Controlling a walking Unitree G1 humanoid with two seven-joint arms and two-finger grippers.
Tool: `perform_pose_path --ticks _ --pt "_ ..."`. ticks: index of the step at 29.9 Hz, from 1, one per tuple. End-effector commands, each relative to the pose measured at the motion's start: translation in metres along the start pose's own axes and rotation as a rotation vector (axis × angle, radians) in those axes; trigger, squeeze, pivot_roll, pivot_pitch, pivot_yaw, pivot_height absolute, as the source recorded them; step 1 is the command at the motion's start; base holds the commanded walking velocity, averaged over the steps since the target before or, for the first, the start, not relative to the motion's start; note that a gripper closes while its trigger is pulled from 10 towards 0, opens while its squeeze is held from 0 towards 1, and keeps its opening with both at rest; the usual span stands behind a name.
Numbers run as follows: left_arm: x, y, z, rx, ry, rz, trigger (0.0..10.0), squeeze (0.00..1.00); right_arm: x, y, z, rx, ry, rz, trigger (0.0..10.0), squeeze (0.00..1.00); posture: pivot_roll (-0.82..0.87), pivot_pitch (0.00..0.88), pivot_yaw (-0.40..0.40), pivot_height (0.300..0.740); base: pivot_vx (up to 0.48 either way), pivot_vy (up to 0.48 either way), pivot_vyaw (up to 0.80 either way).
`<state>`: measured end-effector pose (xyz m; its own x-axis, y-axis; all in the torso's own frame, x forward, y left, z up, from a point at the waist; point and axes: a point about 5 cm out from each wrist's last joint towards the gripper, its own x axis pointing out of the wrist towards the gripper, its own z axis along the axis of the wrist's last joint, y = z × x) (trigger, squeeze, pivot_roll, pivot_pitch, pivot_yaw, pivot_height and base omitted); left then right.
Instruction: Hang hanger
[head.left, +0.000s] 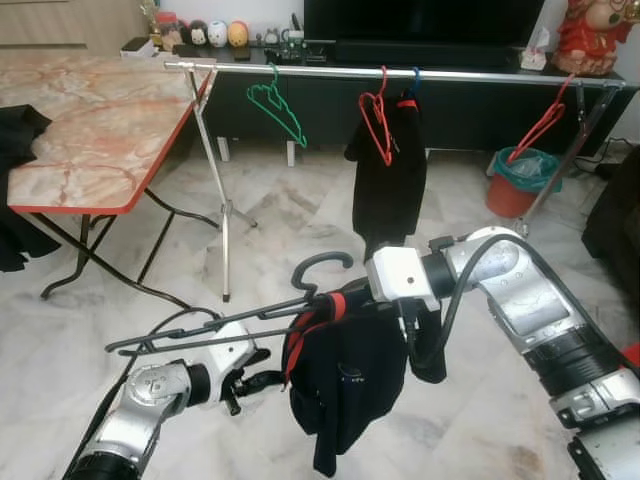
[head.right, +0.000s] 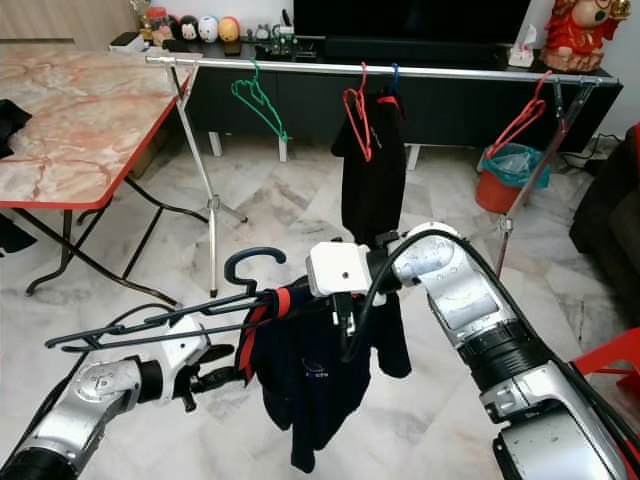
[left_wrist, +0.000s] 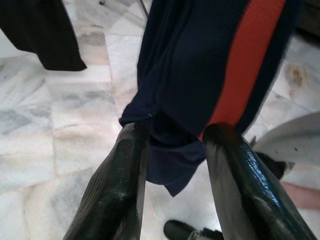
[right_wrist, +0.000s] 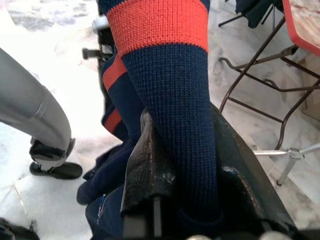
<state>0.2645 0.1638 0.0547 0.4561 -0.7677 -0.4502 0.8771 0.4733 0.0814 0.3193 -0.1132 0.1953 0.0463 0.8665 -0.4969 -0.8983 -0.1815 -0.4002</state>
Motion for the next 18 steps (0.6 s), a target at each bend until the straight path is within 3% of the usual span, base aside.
perform_pose_path --ticks 1,10,18 --pt "-0.003 -0.001 0.0 0.026 0.031 -0.027 10.0 0.0 -0.001 -0.005 0.007 -0.045 0.002 0.0 10.0 0.0 0.07 0.0 -0.002 0.74 0.0 0.0 0.0" --pt "-0.006 0.001 0.0 0.04 0.047 -0.013 10.0 0.0 0.0 -0.008 0.006 -0.045 0.015 -0.024 10.0 0.0 0.07 0.0 -0.001 0.74 0.0 0.0 0.0" --pt "-0.002 0.014 0.006 0.031 0.0 0.099 10.0 0.0 0.0 -0.009 0.008 -0.043 -0.003 -0.03 10.0 0.0 0.07 0.0 0.002 0.74 0.0 0.0 0.0"
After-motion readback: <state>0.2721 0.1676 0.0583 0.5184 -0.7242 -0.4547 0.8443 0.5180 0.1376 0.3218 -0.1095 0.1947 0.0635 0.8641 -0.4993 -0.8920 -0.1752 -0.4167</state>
